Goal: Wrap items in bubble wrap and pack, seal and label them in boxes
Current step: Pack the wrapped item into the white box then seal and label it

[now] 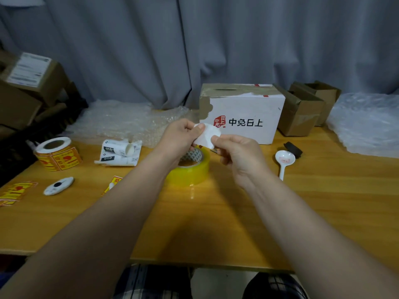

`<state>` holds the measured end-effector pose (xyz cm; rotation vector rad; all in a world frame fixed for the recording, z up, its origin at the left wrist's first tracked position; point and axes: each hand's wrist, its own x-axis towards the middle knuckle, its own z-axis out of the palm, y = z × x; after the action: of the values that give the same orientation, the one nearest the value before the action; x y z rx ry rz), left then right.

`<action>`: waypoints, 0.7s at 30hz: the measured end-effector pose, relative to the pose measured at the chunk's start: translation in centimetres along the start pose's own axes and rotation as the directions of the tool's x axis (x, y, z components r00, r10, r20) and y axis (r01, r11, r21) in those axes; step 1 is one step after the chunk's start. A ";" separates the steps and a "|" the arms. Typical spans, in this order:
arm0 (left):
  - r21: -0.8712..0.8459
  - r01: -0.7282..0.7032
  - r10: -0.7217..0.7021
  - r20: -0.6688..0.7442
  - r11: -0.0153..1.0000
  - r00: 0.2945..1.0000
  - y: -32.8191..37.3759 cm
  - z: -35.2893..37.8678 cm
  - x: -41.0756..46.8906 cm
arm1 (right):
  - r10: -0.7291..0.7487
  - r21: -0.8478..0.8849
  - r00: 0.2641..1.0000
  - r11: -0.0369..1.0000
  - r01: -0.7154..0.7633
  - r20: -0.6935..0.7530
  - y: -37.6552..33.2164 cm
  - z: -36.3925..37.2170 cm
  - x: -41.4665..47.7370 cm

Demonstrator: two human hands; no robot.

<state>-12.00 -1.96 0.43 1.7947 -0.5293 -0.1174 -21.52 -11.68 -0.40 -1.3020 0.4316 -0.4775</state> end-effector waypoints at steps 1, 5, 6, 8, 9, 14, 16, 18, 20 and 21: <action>0.009 -0.001 0.001 -0.012 1.000 1.000 0.0 -0.3 0.0 | 0.020 0.017 1.000 1.000 -0.020 -0.015 -0.2 0.2 -0.5; 0.111 0.007 0.005 -0.114 0.994 0.993 -0.5 -3.2 0.4 | 0.031 0.079 0.998 0.997 -0.027 -0.051 -1.5 -0.4 -2.0; 0.156 0.015 0.006 -0.134 0.988 0.991 -0.8 -4.2 0.4 | 0.017 0.075 0.998 0.997 -0.013 -0.054 -1.9 -0.9 -2.2; 0.228 0.008 0.019 -0.115 0.974 0.993 -1.2 -5.6 0.2 | 0.020 0.061 1.000 0.998 -0.019 -0.018 -2.6 -1.9 -2.4; 0.245 -0.011 0.032 -0.082 0.969 0.996 -1.3 -5.8 0.0 | 0.044 0.071 0.999 0.996 -0.046 0.029 -2.7 -2.2 -2.4; 0.365 -0.209 0.227 -0.005 0.907 0.974 -1.3 -5.3 -0.6 | 0.117 0.198 0.934 0.961 -0.193 0.338 -1.7 -3.1 -2.2; 0.452 -0.235 0.278 -0.029 0.860 0.960 -1.9 -5.7 -0.1 | 0.107 0.260 0.905 0.938 -0.229 0.411 -1.1 -3.5 -2.0; 0.567 -0.229 0.309 -0.048 0.791 0.950 -2.8 -6.5 0.5 | 0.098 0.297 0.886 0.921 -0.254 0.454 -0.7 -3.9 -1.7; 0.694 -0.229 0.354 -0.040 0.682 0.934 -4.1 -7.3 0.9 | 0.089 0.324 0.875 0.907 -0.269 0.476 -0.2 -4.1 -1.3; 0.750 -0.215 0.361 -0.034 0.626 0.932 -4.7 -7.6 1.1 | 0.084 0.334 0.871 0.902 -0.272 0.483 0.0 -4.1 -1.1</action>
<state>-7.03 5.23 -1.52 2.4453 -0.8022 0.5743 -24.72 -14.38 -1.28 -0.9261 0.0476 -0.0736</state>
